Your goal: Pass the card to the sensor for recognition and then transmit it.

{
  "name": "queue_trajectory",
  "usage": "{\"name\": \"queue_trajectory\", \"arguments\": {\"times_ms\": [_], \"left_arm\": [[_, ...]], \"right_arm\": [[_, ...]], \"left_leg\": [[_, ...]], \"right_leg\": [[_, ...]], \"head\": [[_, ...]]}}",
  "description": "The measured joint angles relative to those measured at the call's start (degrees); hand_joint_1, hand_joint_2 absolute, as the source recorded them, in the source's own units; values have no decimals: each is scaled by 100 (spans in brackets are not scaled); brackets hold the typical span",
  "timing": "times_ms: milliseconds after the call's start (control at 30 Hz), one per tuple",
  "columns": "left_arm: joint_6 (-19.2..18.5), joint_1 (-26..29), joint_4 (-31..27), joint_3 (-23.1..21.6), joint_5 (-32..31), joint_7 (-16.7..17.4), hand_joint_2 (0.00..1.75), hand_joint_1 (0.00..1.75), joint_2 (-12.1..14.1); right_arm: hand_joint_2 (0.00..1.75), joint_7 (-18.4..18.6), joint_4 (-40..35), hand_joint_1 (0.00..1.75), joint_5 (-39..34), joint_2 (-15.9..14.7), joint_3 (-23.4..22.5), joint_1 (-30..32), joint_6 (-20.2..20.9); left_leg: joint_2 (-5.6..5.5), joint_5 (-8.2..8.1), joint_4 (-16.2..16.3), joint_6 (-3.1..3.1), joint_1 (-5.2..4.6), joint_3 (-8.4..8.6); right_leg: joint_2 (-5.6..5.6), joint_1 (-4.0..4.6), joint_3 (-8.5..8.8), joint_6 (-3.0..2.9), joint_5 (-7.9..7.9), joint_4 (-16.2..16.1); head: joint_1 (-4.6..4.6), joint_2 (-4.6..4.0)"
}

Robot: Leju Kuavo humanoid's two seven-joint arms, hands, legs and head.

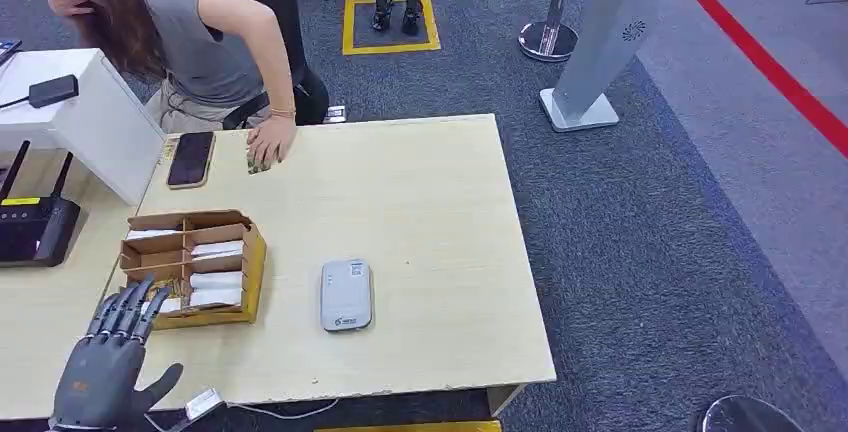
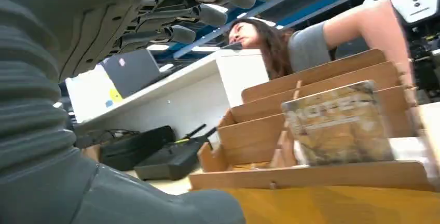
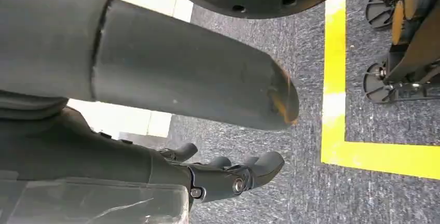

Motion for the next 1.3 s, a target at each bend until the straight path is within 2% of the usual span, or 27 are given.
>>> {"name": "queue_trajectory", "arguments": {"times_ms": [667,967,1300], "left_arm": [[127,-107,0,-321,28,48,175,0,70],[190,-345,120,-411,-293,448,175,0,66],[151,-563,422,-417,-330,501,175,0,-55]], "right_arm": [[0,-33,0,0,13,-4,0,2,11],[0,-33,-2,0,90,-7,0,1,-2],[0,0,-2,0,103,-7,0,0,0]], "left_leg": [[0,0,0,0,1,-1],[-1,0,0,0,1,-1],[-1,0,0,0,0,-1]], "right_leg": [[-1,1,0,0,0,0],[-1,1,1,0,0,0],[-1,1,0,0,0,0]], "head": [[0,0],[0,0],[0,0]]}}
